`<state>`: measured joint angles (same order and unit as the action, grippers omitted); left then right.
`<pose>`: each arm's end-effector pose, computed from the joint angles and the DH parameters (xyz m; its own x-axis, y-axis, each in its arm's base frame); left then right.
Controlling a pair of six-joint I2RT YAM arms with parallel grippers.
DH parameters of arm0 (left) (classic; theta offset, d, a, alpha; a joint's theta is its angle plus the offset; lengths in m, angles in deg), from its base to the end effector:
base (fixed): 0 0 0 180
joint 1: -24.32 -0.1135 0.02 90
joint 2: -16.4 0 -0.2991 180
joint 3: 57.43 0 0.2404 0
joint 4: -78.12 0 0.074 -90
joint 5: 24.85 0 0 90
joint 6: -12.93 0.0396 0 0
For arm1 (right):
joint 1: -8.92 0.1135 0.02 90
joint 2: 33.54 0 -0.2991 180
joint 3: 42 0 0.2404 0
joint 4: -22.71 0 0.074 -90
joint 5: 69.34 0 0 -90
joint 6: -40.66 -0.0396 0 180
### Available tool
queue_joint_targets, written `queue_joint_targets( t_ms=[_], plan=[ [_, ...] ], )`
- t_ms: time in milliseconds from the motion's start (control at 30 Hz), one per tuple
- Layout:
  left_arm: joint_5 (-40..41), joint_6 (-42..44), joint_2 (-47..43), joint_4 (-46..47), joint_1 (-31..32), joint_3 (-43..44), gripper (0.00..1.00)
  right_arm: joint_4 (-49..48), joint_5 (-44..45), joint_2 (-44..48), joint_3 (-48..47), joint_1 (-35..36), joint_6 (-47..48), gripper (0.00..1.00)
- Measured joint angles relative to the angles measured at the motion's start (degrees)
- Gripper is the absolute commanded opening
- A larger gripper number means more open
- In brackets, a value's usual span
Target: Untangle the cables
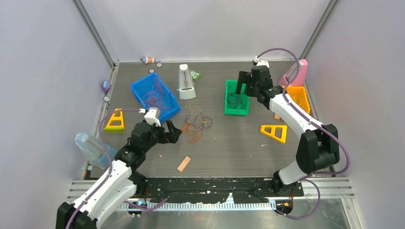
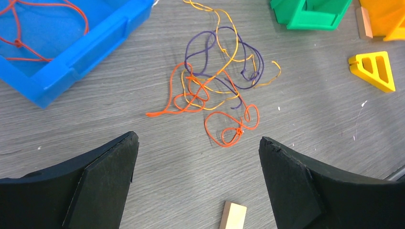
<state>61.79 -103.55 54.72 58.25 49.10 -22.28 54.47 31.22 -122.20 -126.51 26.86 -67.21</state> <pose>0.1169 -0.0565 0.2412 -0.5265 -0.2472 -0.8135 0.2599 0.8642 -0.4308 0.3297 0.0991 0.3289 -0.5807 0.1291 -0.8038 0.0174 0.9891 0.1462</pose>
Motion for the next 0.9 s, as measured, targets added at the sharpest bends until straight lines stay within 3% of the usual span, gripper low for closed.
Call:
queue_joint_targets(
  t_ms=[133, 400, 667, 900],
  plan=[
    [0.4, 0.0, 2.1, 0.0, 2.2, 0.8, 0.97, -0.2, -1.1, 1.7, 2.4, 0.0, -0.1, 0.88],
    [-0.7, 0.1, 9.5, 0.0, 5.5, 3.9, 0.97, -2.9, -10.4, 6.3, 12.4, 1.4, 0.4, 0.80],
    [-1.8, 0.5, 19.2, -0.9, 6.0, 8.5, 0.93, -7.4, -19.2, 8.5, 17.3, 15.2, 4.9, 0.65],
    [-1.9, 2.1, 25.5, -1.0, 5.8, 14.6, 0.86, -12.9, -24.1, 5.1, 17.7, 20.4, 5.8, 0.58]
  ],
)
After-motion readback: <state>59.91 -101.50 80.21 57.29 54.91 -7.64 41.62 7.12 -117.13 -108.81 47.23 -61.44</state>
